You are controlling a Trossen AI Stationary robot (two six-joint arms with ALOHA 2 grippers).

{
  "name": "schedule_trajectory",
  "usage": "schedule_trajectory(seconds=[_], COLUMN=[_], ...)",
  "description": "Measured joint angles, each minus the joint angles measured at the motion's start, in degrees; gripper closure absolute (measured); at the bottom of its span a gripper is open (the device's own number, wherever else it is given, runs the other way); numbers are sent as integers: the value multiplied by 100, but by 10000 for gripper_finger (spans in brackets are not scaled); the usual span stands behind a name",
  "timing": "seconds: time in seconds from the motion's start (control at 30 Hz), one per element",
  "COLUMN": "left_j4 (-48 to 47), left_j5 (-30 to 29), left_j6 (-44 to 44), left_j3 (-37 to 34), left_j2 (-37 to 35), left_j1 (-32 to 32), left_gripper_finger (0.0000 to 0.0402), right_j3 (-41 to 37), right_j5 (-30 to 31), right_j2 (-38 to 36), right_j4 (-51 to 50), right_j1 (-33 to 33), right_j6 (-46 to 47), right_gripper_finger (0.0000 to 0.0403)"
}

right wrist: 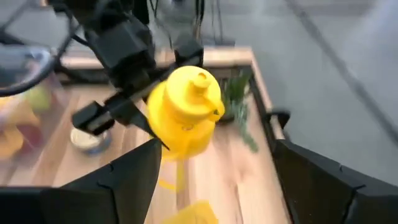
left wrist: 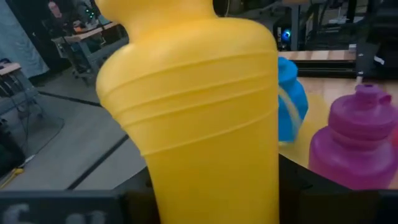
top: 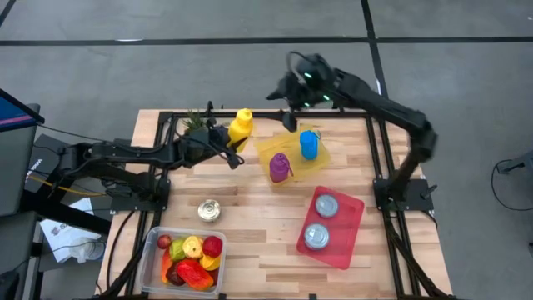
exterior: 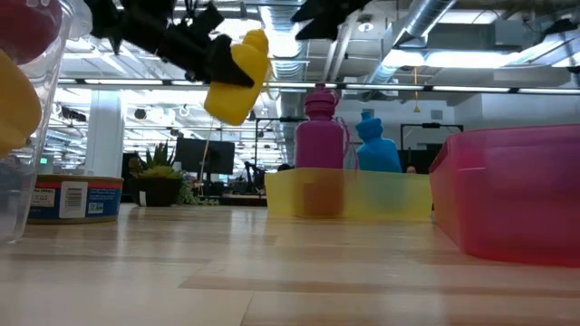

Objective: Pick & Place Food Item
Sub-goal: Put the yellow tumbler into the yellow bin

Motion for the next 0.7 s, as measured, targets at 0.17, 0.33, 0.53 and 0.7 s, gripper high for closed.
schedule_trajectory(seconds=[0.17,0.33,0.53,0.7], left_j4=[224,556,712,931], left_j5=[319,664,803,1143], left_j6=[3,11,131,248], left_j3=[-193,-383,-502,-494], left_j2=[137,263,352,544], left_j1=[296,458,516,469], left_gripper_finger=[259,259,259,259], right_j3=[2177,2945,2755,2754], right_j5=[-149,-370,-309,-645], right_j2=[1505,2130,1997,2002], right_j4=[-1713,-2249,-2193,-2220], right_j1=[-149,-80,-201,-250], right_j6=[-446,-984,-1116,-1226], right_gripper_finger=[101,101,101,101])
